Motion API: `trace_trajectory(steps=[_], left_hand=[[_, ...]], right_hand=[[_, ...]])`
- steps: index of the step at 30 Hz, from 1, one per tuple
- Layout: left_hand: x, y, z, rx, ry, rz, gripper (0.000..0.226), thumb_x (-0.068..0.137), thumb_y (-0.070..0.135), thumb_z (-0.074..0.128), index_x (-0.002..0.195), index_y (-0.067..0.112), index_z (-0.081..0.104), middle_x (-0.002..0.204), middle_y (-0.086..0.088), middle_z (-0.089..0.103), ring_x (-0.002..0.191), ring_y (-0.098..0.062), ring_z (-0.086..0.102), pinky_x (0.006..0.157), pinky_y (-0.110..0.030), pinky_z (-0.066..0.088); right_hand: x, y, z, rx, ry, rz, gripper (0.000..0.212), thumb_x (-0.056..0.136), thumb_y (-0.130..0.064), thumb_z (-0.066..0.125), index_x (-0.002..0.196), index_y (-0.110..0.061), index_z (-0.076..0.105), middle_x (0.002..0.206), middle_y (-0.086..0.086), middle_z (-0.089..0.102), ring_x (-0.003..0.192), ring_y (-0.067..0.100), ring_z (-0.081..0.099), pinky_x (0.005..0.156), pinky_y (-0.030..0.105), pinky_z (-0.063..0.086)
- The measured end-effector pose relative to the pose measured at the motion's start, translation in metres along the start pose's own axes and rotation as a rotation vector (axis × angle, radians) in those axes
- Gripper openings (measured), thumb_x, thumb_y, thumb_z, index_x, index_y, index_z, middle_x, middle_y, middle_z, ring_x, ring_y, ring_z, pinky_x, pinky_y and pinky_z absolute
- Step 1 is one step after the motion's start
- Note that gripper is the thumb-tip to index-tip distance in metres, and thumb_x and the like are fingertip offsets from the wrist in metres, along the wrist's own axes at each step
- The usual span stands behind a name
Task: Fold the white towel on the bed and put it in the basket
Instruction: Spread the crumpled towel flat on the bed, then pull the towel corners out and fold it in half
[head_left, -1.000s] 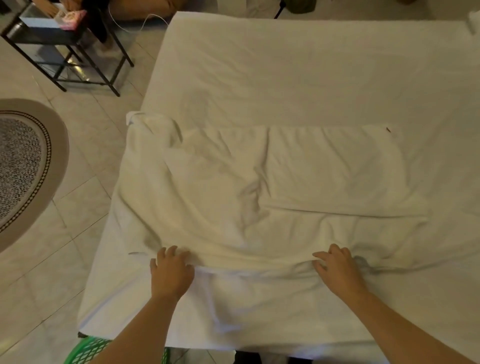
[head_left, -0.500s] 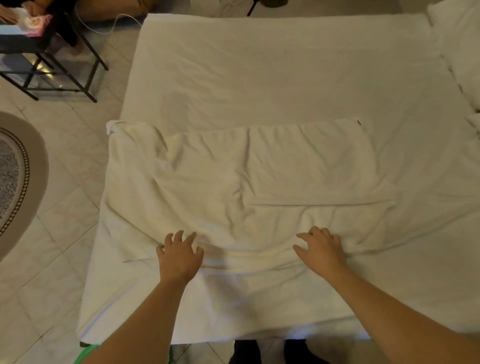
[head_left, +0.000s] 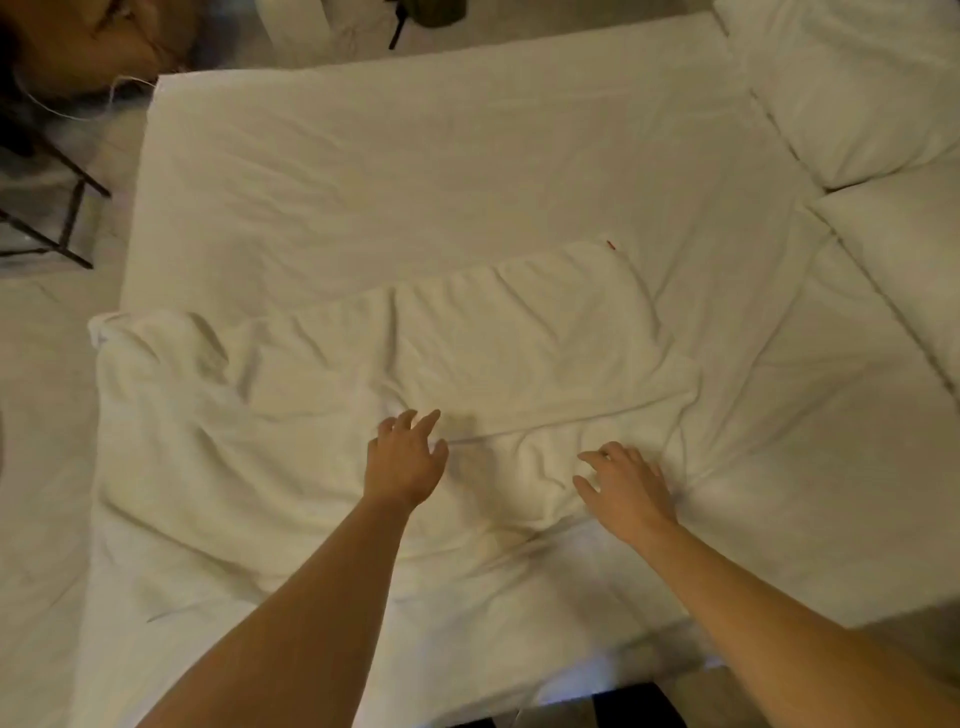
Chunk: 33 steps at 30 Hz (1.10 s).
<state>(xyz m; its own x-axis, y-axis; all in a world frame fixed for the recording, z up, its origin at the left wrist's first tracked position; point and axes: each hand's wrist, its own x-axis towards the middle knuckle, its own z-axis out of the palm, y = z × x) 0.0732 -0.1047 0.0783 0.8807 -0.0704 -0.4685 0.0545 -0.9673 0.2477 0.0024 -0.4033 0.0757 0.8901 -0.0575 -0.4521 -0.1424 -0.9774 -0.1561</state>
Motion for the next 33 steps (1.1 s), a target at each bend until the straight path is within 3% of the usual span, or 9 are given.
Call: trace_trajectory(steps=[6, 14, 17, 20, 24, 28, 33], left_hand=[[0.085, 0.123, 0.012, -0.013, -0.009, 0.097, 0.057, 0.103, 0.046, 0.044, 0.158, 0.034, 0.037, 0.163, -0.008, 0.038, 0.147, -0.035, 0.034, 0.113, -0.052, 0.038], [0.195, 0.257, 0.029, 0.028, 0.03, 0.192, 0.057, 0.103, 0.045, 0.044, 0.159, 0.033, 0.036, 0.163, -0.007, 0.037, 0.146, -0.035, 0.035, 0.112, -0.052, 0.038], [0.233, 0.297, 0.038, 0.028, 0.045, 0.222, 0.058, 0.103, 0.046, 0.044, 0.159, 0.032, 0.035, 0.163, -0.008, 0.036, 0.146, -0.036, 0.035, 0.112, -0.053, 0.038], [0.267, 0.327, 0.048, 0.027, 0.052, 0.24, 0.059, 0.103, 0.045, 0.045, 0.16, 0.031, 0.034, 0.163, -0.009, 0.035, 0.146, -0.036, 0.034, 0.113, -0.053, 0.038], [0.31, 0.355, 0.057, -0.006, 0.066, 0.249, 0.062, 0.103, 0.043, 0.047, 0.16, 0.023, 0.034, 0.163, -0.012, 0.035, 0.147, -0.036, 0.034, 0.117, -0.051, 0.037], [0.346, 0.374, 0.067, -0.031, 0.086, 0.246, 0.063, 0.102, 0.041, 0.049, 0.156, 0.013, 0.038, 0.157, -0.016, 0.042, 0.143, -0.038, 0.04, 0.116, -0.048, 0.037], [0.371, 0.393, 0.08, 0.013, 0.109, 0.122, 0.064, 0.096, 0.053, 0.055, 0.143, 0.01, 0.048, 0.143, -0.016, 0.052, 0.129, -0.041, 0.049, 0.103, -0.054, 0.045]], right_hand=[[0.033, 0.085, -0.001, 0.072, 0.011, 0.051, 0.043, 0.098, -0.047, 0.048, 0.138, -0.033, 0.056, 0.136, -0.005, 0.056, 0.122, 0.021, 0.053, 0.097, 0.04, 0.043], [0.08, 0.177, 0.009, 0.115, 0.085, 0.084, 0.038, 0.089, -0.042, 0.052, 0.12, -0.026, 0.067, 0.114, 0.002, 0.066, 0.099, 0.029, 0.064, 0.078, 0.041, 0.051], [0.092, 0.199, 0.018, 0.117, 0.105, 0.075, 0.034, 0.087, -0.037, 0.066, 0.118, -0.022, 0.067, 0.109, 0.003, 0.067, 0.093, 0.028, 0.066, 0.072, 0.04, 0.053], [0.101, 0.211, 0.029, 0.129, 0.104, 0.085, 0.034, 0.088, -0.037, 0.068, 0.118, -0.022, 0.067, 0.107, 0.002, 0.067, 0.089, 0.026, 0.065, 0.07, 0.038, 0.053], [0.109, 0.22, 0.047, 0.215, 0.116, 0.087, 0.032, 0.09, -0.035, 0.064, 0.119, -0.022, 0.066, 0.105, 0.001, 0.065, 0.092, 0.026, 0.063, 0.076, 0.039, 0.052], [0.109, 0.222, 0.056, 0.318, 0.145, 0.119, 0.032, 0.084, -0.028, 0.074, 0.113, -0.016, 0.064, 0.097, 0.005, 0.066, 0.09, 0.029, 0.064, 0.077, 0.04, 0.054], [0.114, 0.221, 0.068, 0.47, 0.104, 0.14, 0.029, 0.09, -0.026, 0.066, 0.115, -0.016, 0.056, 0.102, 0.005, 0.063, 0.098, 0.028, 0.06, 0.086, 0.04, 0.053]])
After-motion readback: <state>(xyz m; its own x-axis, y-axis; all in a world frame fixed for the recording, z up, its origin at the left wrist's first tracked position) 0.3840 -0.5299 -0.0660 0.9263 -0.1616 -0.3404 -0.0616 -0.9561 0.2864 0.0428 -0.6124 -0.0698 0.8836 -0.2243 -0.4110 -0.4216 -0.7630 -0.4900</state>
